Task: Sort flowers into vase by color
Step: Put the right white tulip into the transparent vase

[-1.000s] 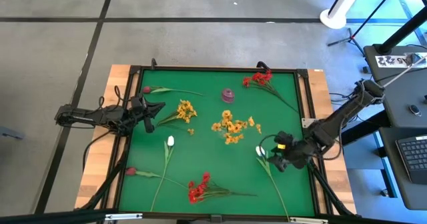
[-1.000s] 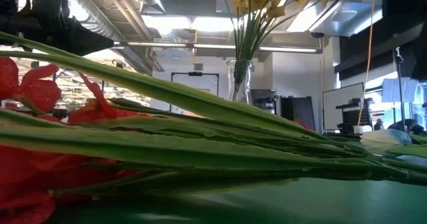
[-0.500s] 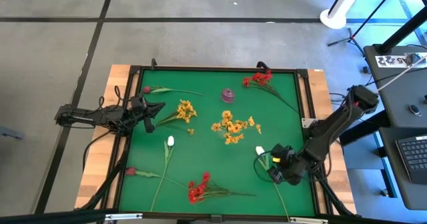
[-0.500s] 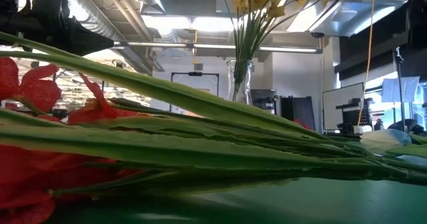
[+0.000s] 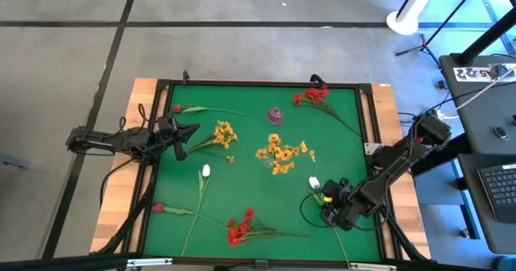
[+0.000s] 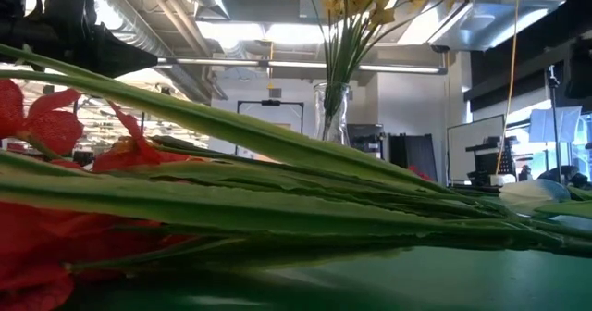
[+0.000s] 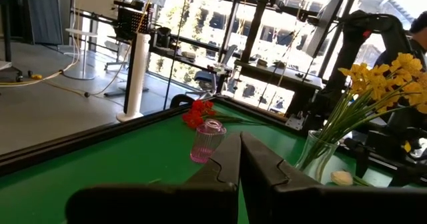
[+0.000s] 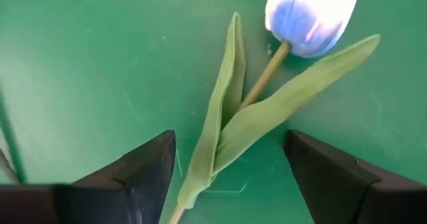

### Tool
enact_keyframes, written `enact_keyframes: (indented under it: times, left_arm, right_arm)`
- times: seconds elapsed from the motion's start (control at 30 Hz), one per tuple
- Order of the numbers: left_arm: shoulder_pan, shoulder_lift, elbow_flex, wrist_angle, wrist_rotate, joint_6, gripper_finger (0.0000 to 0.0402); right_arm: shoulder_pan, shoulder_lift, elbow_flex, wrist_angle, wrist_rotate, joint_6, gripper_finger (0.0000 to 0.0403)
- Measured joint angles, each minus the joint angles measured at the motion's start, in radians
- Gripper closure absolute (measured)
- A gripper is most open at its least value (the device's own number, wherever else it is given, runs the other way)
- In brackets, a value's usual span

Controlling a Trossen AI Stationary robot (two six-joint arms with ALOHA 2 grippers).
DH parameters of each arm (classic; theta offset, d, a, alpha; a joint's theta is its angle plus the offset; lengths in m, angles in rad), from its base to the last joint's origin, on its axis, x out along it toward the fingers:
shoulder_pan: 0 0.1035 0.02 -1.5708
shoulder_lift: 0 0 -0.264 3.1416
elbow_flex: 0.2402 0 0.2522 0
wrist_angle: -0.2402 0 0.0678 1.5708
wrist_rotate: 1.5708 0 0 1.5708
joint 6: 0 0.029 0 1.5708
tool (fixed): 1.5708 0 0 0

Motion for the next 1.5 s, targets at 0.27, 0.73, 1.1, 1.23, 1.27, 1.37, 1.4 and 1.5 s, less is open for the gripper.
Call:
enact_keyframes:
  times: [0.27,0.73,1.1,1.23,1.27,1.37,1.4,1.5]
  left_arm:
    - [0.000,0.000,0.000,0.000,0.000,0.003,0.0401]
    - [0.000,0.000,0.000,0.000,0.000,0.003,0.0401]
    - [0.000,0.000,0.000,0.000,0.000,0.002,0.0401]
    - [0.000,0.000,0.000,0.000,0.000,0.002,0.0401]
    - [0.000,0.000,0.000,0.000,0.000,0.002,0.0401]
    - [0.000,0.000,0.000,0.000,0.000,0.001,0.0401]
    - [0.000,0.000,0.000,0.000,0.000,0.001,0.0401]
    - [0.000,0.000,0.000,0.000,0.000,0.003,0.0401]
  right_arm:
    - [-0.002,0.031,0.001,-0.049,-0.022,-0.004,0.0185]
    - [-0.002,-0.062,-0.004,-0.080,0.043,-0.025,0.0392]
    - [-0.001,-0.274,-0.002,0.023,0.237,-0.199,0.0393]
    - [-0.001,-0.350,-0.001,0.176,0.319,-0.434,0.0391]
    - [-0.001,-0.369,-0.001,0.215,0.342,-0.499,0.0394]
    - [-0.001,-0.421,0.000,0.328,0.417,-0.692,0.0397]
    - [-0.001,-0.440,0.000,0.361,0.444,-0.755,0.0396]
    - [-0.004,-0.499,0.000,0.484,0.533,-0.971,0.0391]
